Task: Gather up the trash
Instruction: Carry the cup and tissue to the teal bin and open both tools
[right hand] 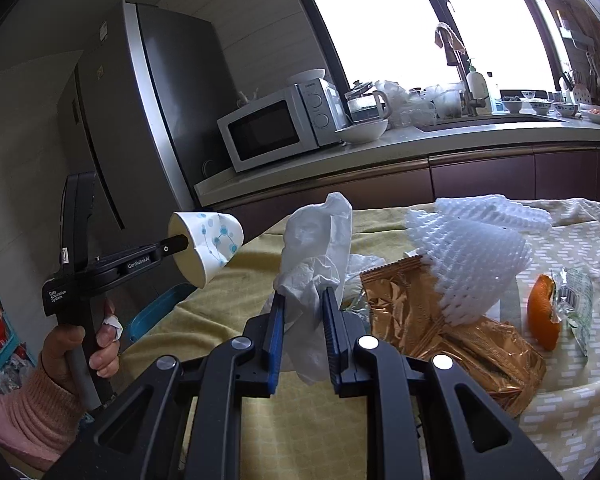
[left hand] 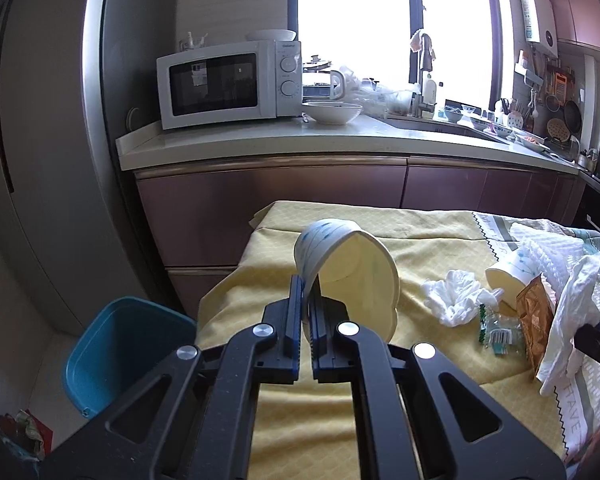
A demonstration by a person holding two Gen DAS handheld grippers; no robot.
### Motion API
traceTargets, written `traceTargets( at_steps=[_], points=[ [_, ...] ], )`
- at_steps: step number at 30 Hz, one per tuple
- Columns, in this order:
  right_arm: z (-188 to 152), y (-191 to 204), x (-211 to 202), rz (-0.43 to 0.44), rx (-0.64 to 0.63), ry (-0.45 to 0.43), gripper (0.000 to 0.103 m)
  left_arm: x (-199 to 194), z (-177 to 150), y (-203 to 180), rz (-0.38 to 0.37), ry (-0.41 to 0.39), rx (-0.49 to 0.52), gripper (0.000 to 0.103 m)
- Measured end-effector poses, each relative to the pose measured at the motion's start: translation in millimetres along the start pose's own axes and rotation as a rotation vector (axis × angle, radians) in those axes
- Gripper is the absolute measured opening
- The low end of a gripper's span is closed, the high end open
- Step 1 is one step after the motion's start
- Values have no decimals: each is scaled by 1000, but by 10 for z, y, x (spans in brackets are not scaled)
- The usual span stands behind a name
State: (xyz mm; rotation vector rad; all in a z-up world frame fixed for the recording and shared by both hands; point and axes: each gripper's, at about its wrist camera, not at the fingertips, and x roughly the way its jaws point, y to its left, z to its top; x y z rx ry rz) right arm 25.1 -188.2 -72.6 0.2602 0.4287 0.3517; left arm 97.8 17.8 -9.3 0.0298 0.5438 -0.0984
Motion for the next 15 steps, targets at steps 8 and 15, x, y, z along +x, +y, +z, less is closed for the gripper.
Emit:
traceTargets(
  at_steps=[8, 15],
  points=[
    [95, 428, 278, 96, -59, 49, 18, -360, -216, 735, 103, -13, -71, 4],
    [231, 827, 590, 187, -111, 100, 18, -592, -362, 1326, 200, -15, -132, 4]
  ],
)
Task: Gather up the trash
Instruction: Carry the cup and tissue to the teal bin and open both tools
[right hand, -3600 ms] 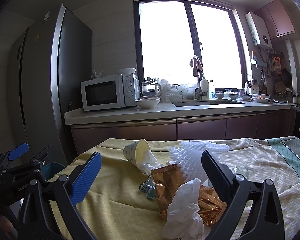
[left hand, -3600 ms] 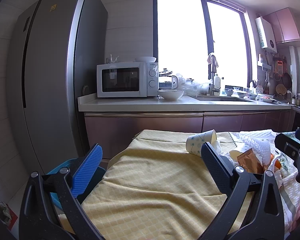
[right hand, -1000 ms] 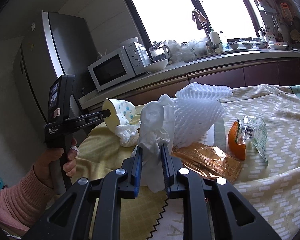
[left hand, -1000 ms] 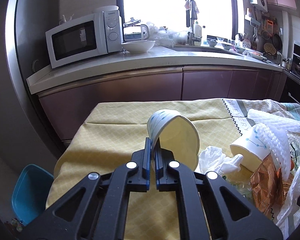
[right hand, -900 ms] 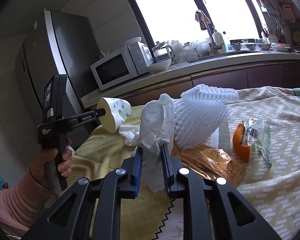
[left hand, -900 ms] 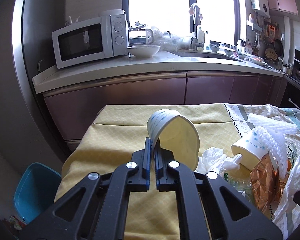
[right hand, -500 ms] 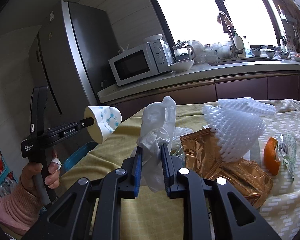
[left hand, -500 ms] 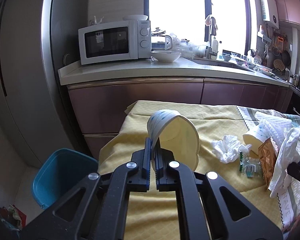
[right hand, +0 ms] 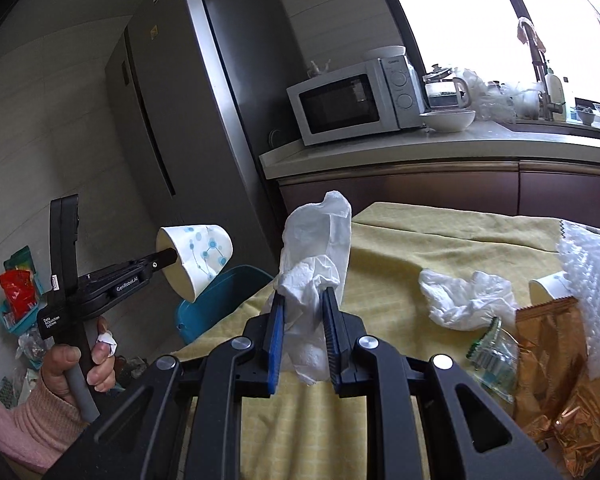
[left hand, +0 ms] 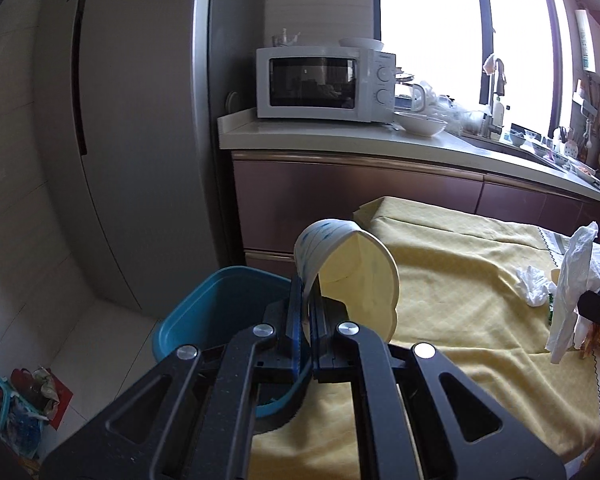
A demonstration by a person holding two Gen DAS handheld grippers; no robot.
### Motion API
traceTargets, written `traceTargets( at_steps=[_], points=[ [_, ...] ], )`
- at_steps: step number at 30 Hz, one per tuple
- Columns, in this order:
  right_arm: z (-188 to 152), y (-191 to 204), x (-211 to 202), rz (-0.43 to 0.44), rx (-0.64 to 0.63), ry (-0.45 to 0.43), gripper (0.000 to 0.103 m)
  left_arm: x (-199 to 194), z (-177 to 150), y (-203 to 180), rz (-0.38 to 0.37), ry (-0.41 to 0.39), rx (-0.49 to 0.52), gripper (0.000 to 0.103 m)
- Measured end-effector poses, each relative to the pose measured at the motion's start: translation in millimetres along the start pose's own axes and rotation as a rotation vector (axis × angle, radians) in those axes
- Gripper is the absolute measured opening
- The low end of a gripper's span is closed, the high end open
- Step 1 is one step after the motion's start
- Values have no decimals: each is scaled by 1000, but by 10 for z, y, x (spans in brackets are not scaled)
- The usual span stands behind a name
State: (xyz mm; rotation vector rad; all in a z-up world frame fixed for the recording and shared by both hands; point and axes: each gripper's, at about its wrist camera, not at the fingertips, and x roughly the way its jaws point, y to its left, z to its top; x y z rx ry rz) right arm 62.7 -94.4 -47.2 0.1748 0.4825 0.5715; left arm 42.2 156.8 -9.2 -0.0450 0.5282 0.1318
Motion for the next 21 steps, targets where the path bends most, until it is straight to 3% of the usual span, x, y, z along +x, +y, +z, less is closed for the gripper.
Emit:
traceTargets(
  at_steps=[10, 21],
  points=[
    [226, 461, 614, 113, -65, 86, 18, 107, -138, 649, 99, 46, -45, 4],
    [321, 821, 1241, 152, -113, 179, 18, 463, -278, 867, 122, 102, -70, 4]
  ],
)
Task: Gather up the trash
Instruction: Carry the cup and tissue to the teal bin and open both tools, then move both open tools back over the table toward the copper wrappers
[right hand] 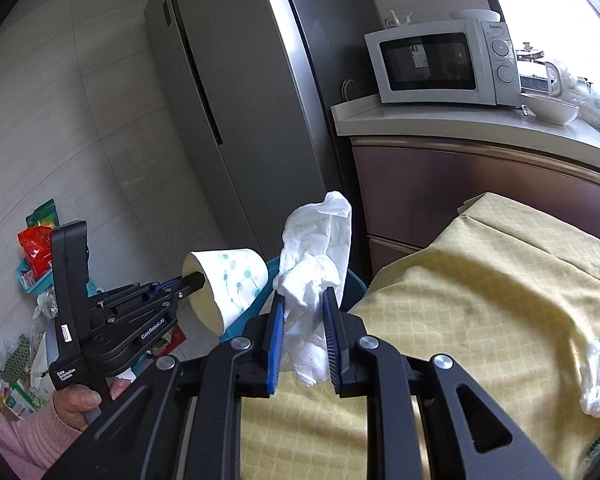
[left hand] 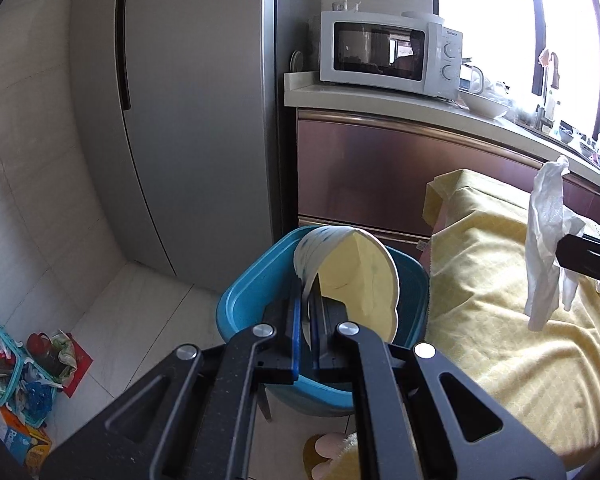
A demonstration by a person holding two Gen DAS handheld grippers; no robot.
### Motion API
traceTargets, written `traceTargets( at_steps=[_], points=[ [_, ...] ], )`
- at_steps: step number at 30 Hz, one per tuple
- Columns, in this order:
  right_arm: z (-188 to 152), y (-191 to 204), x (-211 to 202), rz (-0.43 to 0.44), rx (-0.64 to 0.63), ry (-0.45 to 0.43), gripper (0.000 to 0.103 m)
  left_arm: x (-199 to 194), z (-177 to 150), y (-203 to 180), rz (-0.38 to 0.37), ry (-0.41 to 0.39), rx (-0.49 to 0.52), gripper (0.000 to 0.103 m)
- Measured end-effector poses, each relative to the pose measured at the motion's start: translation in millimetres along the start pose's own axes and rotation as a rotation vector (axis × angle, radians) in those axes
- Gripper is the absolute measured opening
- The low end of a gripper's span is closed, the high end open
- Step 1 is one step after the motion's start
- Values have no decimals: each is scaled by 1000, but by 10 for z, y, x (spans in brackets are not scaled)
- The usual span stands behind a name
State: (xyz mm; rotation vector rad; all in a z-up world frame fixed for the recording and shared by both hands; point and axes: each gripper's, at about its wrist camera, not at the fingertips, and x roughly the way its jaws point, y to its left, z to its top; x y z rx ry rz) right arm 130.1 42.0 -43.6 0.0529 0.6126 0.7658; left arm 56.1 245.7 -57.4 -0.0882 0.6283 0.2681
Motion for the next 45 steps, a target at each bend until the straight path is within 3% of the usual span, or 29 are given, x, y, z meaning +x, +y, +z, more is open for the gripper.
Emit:
traceTargets(
  at_steps=[15, 26, 33, 36, 45],
  points=[
    [95, -29, 813, -1, 12, 135, 19, 553, -74, -56, 10, 63, 4, 4],
    [76, -11, 1275, -23, 32, 256, 26, 938, -75, -118, 20, 112, 18, 8],
    [45, -72, 1345, -33, 66, 270, 30, 1049, -100, -112, 13, 123, 9, 17],
    [53, -120, 1336, -29, 83, 261, 37, 1065, -103, -113, 16, 122, -2, 22],
    [24, -210, 1090, -20, 111, 211, 37, 859, -86, -136, 8, 77, -7, 28]
  ],
)
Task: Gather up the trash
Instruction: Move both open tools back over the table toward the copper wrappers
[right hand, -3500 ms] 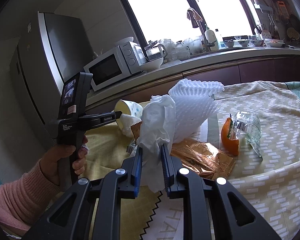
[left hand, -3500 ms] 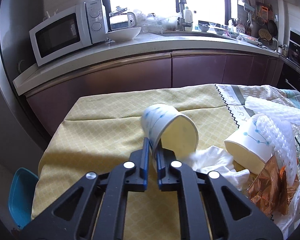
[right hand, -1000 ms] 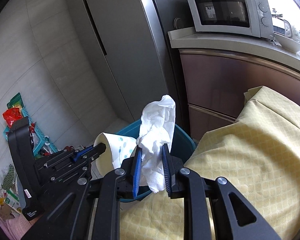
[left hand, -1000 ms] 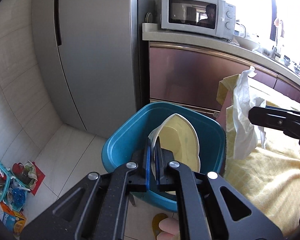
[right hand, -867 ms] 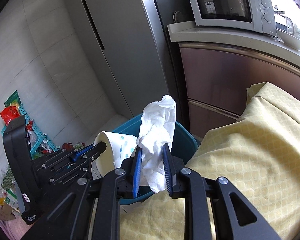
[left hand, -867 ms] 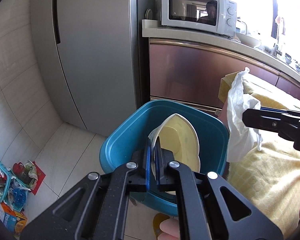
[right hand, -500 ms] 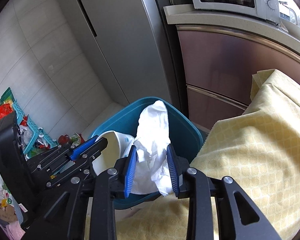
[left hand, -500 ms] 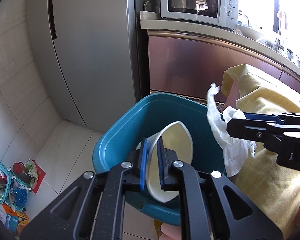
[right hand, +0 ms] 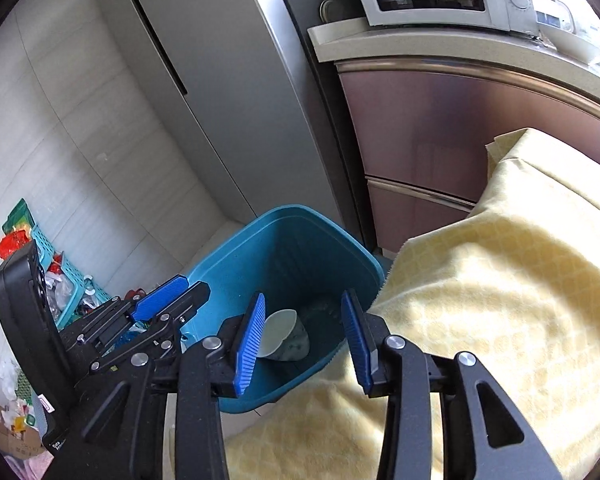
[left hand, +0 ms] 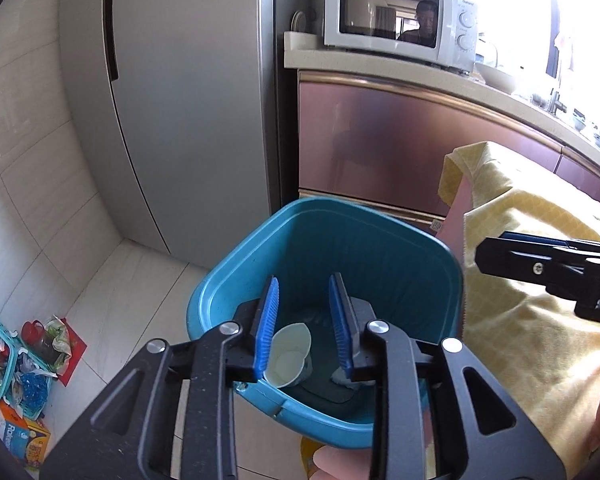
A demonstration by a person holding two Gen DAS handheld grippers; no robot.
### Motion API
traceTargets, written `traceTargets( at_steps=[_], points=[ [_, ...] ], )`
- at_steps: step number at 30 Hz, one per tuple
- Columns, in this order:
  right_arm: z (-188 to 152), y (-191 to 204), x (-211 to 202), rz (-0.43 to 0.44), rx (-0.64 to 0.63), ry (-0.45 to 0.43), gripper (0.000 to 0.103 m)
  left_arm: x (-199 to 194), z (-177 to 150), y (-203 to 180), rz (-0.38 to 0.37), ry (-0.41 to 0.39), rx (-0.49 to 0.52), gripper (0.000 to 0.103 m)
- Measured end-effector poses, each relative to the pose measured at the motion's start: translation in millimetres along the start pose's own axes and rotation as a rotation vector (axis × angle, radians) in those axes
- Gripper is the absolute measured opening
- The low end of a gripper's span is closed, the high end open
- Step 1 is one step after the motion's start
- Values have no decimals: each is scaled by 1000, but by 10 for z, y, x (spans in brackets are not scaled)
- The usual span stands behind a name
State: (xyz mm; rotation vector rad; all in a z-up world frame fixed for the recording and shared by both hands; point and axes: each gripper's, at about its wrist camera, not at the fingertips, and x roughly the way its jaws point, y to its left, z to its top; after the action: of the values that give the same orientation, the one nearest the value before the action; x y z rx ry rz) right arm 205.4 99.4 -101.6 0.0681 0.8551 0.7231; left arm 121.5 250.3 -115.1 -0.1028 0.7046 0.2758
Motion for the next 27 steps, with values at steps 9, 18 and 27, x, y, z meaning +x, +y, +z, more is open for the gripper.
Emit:
traceTargets(
  at_steps=[9, 18, 27],
  points=[
    [-236, -121, -803, -22, -24, -139, 41, -537, 71, -232, -121, -112, 33, 45],
    [-788, -622, -1880, -185, 60, -318, 45, -1017, 40, -1006, -367, -167, 168, 51],
    [-1371, -1234, -2784, -422, 197, -443, 46, -1327, -149, -2025, -563, -148, 318, 52]
  ],
)
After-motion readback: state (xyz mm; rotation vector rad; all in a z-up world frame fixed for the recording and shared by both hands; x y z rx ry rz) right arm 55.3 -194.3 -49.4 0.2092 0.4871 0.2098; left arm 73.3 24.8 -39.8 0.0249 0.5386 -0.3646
